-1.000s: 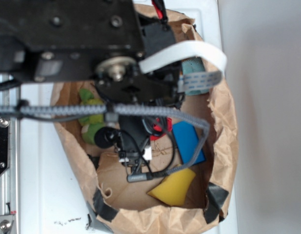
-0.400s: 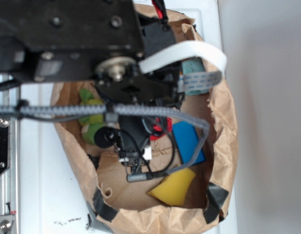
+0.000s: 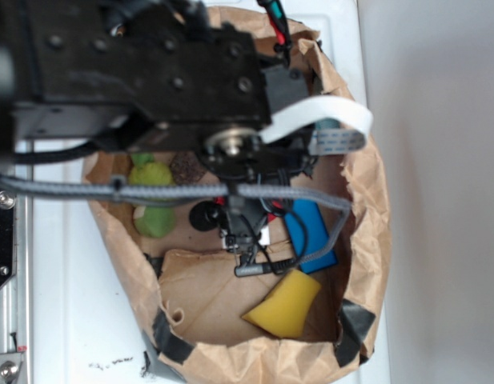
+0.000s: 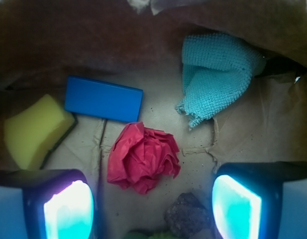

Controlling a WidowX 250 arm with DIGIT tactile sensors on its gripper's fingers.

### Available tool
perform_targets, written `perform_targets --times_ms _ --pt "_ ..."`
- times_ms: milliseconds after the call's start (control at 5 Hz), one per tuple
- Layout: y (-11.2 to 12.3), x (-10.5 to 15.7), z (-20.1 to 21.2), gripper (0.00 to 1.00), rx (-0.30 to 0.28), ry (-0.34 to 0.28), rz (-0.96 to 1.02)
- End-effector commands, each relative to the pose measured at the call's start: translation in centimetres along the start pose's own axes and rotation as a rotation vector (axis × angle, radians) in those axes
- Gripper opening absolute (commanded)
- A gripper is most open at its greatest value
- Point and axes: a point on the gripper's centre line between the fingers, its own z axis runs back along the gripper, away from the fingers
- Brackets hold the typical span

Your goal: Grab the red paper.

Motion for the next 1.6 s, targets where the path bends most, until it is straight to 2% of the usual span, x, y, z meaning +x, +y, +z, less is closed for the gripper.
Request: perform_targets --times_ms 0,200,400,800,1000,1400 --pt "-0.4 1.2 -1.4 1.0 0.049 -0.039 -0.051" --pt "-1.1 0.7 -1.6 1.0 0.04 -0.022 -0.074" --pt "-2.3 0.5 -1.6 1.0 0.018 0.02 -0.057" --pt "-3.4 1.1 -3.1 1.0 0.038 0.093 -0.012" --pt "-3.5 1.3 -3.3 1.0 0.031 0.077 0.002" --pt "-3.0 1.6 -5.5 1.0 0.111 0.036 -0.008"
